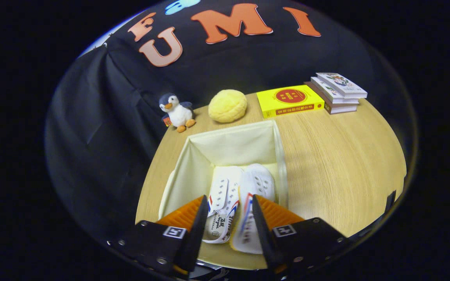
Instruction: Open the storage box then place both shoes into the box .Put the left shoe in first, then the right shoe, with the right side of both shoes facing outward in a uniform manner.
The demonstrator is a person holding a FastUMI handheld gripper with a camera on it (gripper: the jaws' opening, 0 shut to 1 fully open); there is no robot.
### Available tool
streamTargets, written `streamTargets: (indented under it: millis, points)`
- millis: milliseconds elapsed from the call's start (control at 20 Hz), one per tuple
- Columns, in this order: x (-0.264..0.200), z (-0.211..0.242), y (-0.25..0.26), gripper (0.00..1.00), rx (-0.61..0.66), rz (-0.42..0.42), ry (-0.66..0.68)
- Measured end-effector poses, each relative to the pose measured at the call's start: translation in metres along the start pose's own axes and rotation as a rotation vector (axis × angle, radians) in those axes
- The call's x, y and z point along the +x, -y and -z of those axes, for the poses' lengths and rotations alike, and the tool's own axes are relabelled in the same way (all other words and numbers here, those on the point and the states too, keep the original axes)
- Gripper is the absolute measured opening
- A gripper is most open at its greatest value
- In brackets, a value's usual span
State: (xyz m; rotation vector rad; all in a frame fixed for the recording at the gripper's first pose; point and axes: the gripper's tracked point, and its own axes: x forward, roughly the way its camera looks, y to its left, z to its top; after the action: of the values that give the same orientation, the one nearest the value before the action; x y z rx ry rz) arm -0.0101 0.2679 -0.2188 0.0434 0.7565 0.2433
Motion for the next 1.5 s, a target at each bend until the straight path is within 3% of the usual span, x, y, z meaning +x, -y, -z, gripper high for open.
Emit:
streamTargets:
  millis: [100, 150, 1000, 1500]
  points:
    - [-0.015, -0.017, 0.007, 0.98, -0.037, 0.008, 0.05]
    - [-0.023, -0.026, 0.013, 0.99, -0.049, 0.02, 0.078]
    - [-0.165, -0.132, 0.192, 0.99, -0.044, 0.205, 0.398]
    - [-0.197, -0.147, 0.263, 0.98, -0.013, 0.207, 0.431]
